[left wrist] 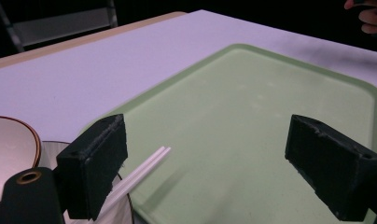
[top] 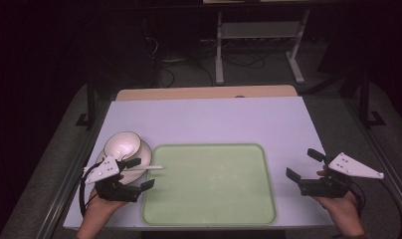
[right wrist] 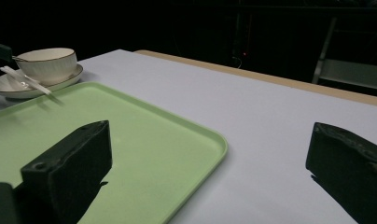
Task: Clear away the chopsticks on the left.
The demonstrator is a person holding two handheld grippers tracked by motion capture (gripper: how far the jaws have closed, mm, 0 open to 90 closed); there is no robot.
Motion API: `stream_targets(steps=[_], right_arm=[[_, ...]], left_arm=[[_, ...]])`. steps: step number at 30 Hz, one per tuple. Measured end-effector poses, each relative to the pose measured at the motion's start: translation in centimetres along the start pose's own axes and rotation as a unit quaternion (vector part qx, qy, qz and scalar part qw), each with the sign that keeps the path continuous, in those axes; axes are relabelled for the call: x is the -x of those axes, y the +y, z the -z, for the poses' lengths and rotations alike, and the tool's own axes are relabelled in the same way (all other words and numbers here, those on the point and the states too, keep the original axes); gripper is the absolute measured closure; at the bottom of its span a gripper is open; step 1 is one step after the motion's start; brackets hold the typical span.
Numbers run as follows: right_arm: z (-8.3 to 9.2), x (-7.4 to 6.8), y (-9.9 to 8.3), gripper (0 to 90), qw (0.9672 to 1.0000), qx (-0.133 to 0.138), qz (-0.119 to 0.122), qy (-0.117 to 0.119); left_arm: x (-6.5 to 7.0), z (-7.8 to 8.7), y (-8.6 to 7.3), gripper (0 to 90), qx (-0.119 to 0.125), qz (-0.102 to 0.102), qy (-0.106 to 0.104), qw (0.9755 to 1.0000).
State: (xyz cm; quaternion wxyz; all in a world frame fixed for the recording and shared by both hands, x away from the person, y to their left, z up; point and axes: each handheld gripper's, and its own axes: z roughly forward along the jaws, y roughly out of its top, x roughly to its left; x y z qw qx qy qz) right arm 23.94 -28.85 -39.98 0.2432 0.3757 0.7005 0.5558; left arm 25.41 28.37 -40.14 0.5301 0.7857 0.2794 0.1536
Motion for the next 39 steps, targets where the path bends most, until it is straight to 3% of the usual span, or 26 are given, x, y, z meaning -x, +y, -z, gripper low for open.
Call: stream_targets(steps=[3,4,12,20,26,32,39], right_arm=[[0.0,0.1,0.0,0.0,1.0,-0.006,-0.001,-0.002],[-0.2,0.2,-0.2,0.0,0.9997,-0.023,0.001,-0.012],[-0.3,0.5,-0.5,0.0,0.9976,-0.066,0.002,-0.022],[-1.1,0.4,-1.3,0.0,0.9914,-0.128,0.008,-0.029],[-1.6,0.1,-1.6,0.0,0.9881,-0.151,0.014,-0.027],[-2.1,0.1,-1.9,0.0,0.9865,-0.162,0.014,-0.019],[-2.3,-0.1,-1.9,0.0,0.9856,-0.167,0.015,-0.018]], left_arm=[[0.0,-0.1,0.0,12.4,-0.007,0.001,0.0,1.0],[0.0,-0.1,0.1,12.5,-0.011,0.0,0.001,0.9999],[0.0,-0.3,0.0,12.9,-0.032,0.004,0.003,0.9995],[-0.2,-0.4,-0.1,13.6,-0.045,0.013,0.005,0.9989],[-0.4,-0.6,-0.2,16.3,-0.054,0.022,0.004,0.9983],[-0.6,-1.6,-0.2,27.2,-0.069,0.021,0.001,0.9974],[-0.9,-2.4,-0.2,49.6,-0.085,0.024,-0.003,0.9961]])
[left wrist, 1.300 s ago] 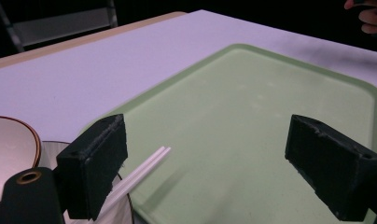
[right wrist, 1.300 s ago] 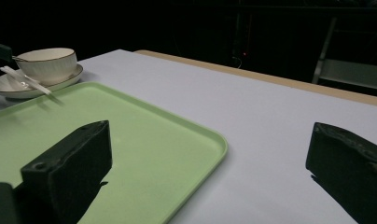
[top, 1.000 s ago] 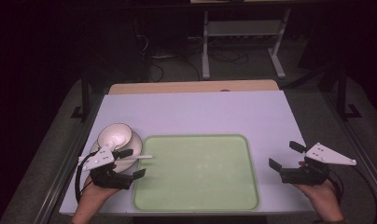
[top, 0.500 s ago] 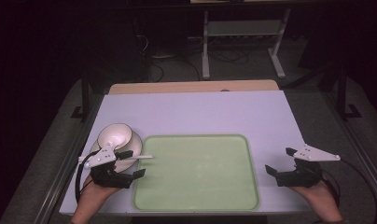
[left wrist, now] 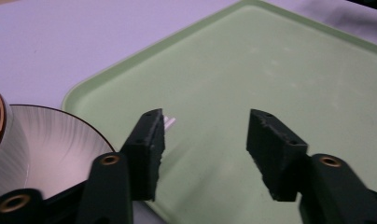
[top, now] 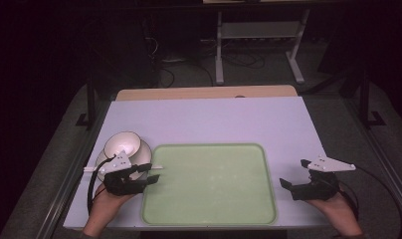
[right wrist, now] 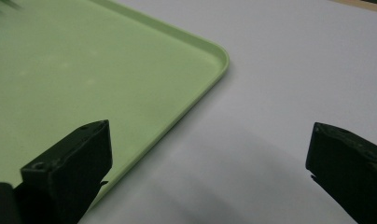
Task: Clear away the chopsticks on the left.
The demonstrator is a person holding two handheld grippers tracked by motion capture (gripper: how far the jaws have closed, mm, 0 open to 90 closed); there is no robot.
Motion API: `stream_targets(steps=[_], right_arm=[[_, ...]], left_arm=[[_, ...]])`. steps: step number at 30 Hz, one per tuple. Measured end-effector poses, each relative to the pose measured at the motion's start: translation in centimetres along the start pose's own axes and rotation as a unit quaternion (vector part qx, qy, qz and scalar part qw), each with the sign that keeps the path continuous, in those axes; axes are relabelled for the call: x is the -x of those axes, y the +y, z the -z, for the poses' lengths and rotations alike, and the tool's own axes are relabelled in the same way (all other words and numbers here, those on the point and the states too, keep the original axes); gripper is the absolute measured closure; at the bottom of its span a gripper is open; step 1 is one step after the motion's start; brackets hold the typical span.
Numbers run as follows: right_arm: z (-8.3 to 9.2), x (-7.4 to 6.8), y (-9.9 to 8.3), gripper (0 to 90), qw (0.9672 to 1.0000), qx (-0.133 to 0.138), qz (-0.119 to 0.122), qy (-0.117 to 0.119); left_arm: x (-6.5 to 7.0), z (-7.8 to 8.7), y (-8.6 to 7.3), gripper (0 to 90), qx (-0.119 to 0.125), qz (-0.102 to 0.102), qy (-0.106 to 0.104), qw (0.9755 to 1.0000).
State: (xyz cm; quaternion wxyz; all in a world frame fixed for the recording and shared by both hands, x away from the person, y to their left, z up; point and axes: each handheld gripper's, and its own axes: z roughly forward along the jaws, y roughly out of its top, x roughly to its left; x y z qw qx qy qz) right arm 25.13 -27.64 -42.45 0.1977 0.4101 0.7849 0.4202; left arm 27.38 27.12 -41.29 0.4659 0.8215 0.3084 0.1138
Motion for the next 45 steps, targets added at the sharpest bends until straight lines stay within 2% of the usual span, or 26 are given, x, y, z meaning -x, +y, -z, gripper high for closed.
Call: stream_targets(steps=[7,11,12,14,15,17,22,30,45], right_arm=[[-0.1,0.0,0.0,0.0,1.0,-0.002,-0.001,-0.001],[0.0,0.0,0.0,0.0,1.0,-0.001,-0.002,-0.001],[0.0,0.0,0.0,0.0,1.0,-0.001,-0.002,-0.001],[0.0,0.0,0.0,0.0,1.0,-0.001,-0.004,-0.001],[0.0,0.0,0.0,0.0,1.0,-0.001,-0.004,-0.001],[0.0,0.1,0.0,0.0,1.0,0.0,-0.004,-0.002],[0.0,0.1,0.0,0.0,1.0,-0.001,-0.004,-0.003],[0.0,0.1,0.0,0.0,1.0,-0.002,-0.005,-0.004],[0.0,0.2,0.0,0.0,1.0,-0.004,-0.006,-0.005]], left_arm=[[-0.3,-0.5,0.0,71.7,-0.017,-0.001,0.007,0.9998],[-0.5,-1.0,0.1,82.9,-0.035,0.006,0.01,0.9993],[-0.5,-1.2,0.1,82.9,-0.041,0.008,0.01,0.9991],[-0.5,-1.8,0.2,89.7,-0.059,0.007,0.007,0.9982],[-0.5,-1.8,0.2,89.8,-0.059,0.007,0.007,0.9982],[-0.5,-2.3,0.3,89.9,-0.078,0.005,0.01,0.9969],[-0.7,-2.8,0.2,89.9,-0.09,0.011,0.013,0.9958],[-0.9,-3.3,0.5,89.9,-0.097,0.014,0.019,0.995],[-1.6,-4.3,1.0,89.9,-0.108,0.02,0.043,0.9931]])
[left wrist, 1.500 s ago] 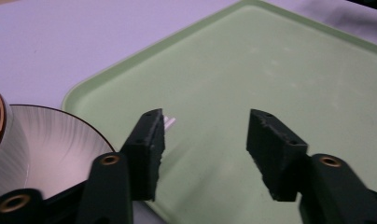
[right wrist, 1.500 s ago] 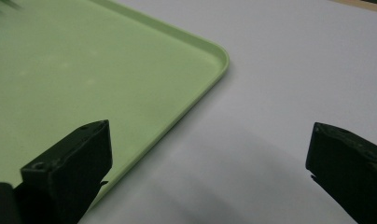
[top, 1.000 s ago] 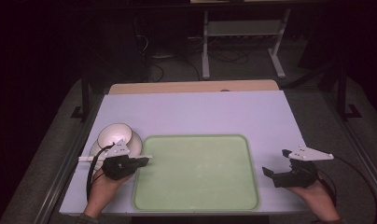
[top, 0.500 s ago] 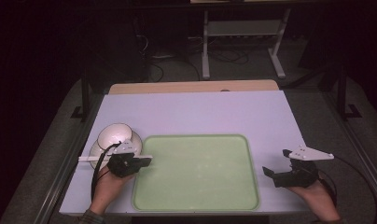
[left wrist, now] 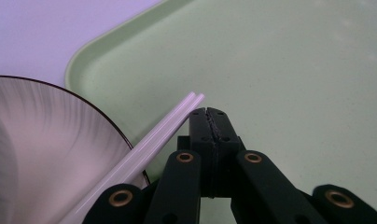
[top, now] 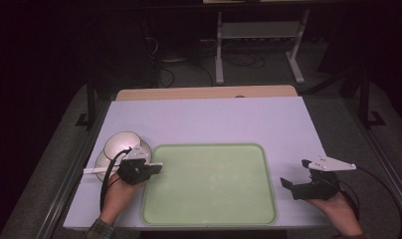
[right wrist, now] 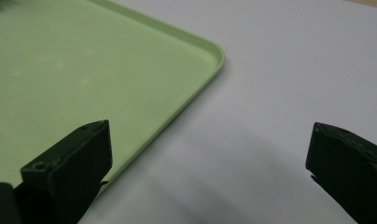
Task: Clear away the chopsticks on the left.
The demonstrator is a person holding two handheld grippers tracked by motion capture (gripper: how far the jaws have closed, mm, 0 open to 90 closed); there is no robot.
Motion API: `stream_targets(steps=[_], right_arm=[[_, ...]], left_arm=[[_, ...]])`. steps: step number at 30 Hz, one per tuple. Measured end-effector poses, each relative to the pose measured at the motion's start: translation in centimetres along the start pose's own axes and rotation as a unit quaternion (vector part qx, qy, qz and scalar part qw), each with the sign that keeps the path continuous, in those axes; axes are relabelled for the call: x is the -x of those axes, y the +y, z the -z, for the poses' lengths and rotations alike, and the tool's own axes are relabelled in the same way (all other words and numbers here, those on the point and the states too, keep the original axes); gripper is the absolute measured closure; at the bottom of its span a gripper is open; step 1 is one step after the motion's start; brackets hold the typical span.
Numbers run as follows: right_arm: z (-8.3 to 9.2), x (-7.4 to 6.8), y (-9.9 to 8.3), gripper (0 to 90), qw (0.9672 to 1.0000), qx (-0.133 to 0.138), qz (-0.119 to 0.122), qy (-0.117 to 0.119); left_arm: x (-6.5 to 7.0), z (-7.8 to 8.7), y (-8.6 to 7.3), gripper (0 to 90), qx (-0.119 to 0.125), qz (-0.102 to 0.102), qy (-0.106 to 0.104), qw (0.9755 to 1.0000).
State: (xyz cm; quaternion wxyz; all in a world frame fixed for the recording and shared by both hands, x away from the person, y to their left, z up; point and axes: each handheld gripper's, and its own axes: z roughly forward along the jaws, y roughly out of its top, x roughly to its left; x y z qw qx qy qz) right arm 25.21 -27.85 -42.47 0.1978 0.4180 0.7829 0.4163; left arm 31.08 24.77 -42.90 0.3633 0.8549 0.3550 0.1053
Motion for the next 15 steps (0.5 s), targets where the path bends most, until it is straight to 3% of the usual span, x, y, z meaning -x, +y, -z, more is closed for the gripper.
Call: stream_targets(steps=[15], right_arm=[[0.0,0.0,0.0,0.0,1.0,-0.002,-0.001,-0.001]], left_arm=[[-0.3,-0.6,1.1,89.9,-0.005,0.01,0.025,0.9996]])
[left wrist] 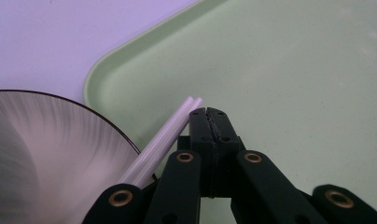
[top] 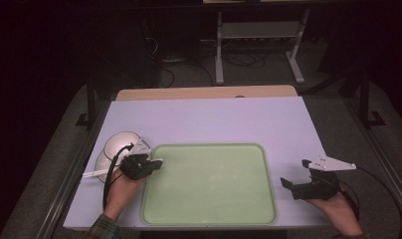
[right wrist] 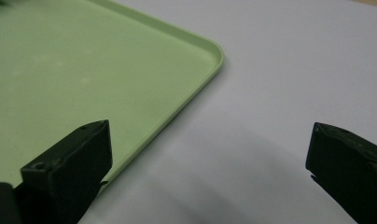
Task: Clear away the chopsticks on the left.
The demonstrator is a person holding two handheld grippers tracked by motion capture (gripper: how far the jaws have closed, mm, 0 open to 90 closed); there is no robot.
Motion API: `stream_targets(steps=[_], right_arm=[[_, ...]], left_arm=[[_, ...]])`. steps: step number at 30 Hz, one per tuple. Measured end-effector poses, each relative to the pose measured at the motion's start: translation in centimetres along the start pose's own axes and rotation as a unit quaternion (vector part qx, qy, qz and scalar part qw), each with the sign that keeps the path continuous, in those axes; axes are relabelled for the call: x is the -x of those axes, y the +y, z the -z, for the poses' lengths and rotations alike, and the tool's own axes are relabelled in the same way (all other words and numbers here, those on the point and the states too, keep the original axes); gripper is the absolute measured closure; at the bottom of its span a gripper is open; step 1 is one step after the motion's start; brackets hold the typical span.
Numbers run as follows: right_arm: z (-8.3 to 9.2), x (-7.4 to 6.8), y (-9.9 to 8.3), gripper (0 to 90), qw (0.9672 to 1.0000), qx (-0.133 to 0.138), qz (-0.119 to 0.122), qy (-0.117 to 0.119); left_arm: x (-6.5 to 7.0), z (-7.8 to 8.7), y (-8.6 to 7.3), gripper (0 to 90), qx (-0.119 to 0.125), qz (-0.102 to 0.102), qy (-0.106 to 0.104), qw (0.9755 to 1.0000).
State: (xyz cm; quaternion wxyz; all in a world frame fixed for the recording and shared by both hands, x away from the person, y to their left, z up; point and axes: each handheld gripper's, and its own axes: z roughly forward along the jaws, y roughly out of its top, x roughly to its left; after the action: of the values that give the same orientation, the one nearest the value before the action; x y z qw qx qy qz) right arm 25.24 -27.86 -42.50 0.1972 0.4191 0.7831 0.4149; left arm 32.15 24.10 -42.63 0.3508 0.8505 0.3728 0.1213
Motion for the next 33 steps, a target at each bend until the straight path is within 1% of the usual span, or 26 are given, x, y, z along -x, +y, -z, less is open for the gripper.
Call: stream_targets(steps=[1,7,11,18,23,25,27,33], right_arm=[[0.0,0.0,0.0,0.0,1.0,0.0,-0.001,0.0],[0.0,0.0,0.0,0.0,1.0,0.0,-0.001,0.0],[0.0,0.0,0.0,0.0,1.0,-0.001,-0.002,0.0],[0.0,0.1,0.0,0.0,1.0,-0.001,-0.003,0.0],[0.0,0.2,-0.1,0.0,1.0,-0.002,-0.003,0.0],[0.1,0.2,-0.1,0.0,1.0,0.0,-0.003,-0.001],[0.1,0.2,-0.1,0.0,1.0,-0.001,-0.003,-0.001],[0.1,0.2,-0.1,0.0,1.0,-0.001,-0.004,-0.002]], left_arm=[[0.0,-0.1,0.1,89.9,-0.001,-0.002,0.001,1.0],[-0.1,-0.3,0.5,89.9,-0.001,0.005,0.009,0.9999],[-0.2,-0.6,0.8,89.9,-0.004,0.004,0.015,0.9999],[-0.4,-1.1,1.3,89.9,-0.006,0.011,0.024,0.9996],[-0.6,-1.4,1.5,89.9,-0.006,0.013,0.027,0.9995],[-0.7,-1.5,1.6,89.9,-0.007,0.016,0.031,0.9994],[-0.8,-1.6,1.8,89.9,-0.009,0.013,0.037,0.9992],[-0.9,-1.7,1.8,89.9,-0.009,0.016,0.041,0.999]])
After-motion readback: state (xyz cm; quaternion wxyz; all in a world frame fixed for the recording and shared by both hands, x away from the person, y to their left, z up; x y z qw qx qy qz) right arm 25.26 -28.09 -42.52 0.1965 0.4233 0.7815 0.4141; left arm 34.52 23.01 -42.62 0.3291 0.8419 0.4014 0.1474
